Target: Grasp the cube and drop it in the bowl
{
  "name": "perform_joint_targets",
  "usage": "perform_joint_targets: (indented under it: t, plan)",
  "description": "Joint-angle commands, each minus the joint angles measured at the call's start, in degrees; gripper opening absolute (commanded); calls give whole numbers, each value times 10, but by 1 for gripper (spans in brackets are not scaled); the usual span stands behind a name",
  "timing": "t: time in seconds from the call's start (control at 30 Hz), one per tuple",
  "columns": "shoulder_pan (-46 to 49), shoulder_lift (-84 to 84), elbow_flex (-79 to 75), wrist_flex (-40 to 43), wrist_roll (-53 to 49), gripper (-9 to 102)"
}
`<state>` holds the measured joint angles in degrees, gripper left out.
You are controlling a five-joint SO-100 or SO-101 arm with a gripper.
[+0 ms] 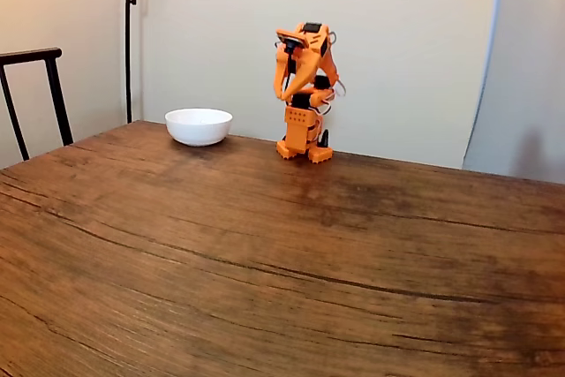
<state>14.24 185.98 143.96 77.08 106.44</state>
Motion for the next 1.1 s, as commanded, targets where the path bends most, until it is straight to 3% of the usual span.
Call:
perform_joint_targets:
  t: [0.0,0.27,0.5,0.87,1.07]
  plan:
    - [-5,41,43,-46,-4,-1]
    - [-55,44,177,-179,-4,-1]
    - [-94,44,259,-243,-6,-1]
    - [-126,44,343,-270,-64,-1]
    - [-125,40,343,-233,-69,-1]
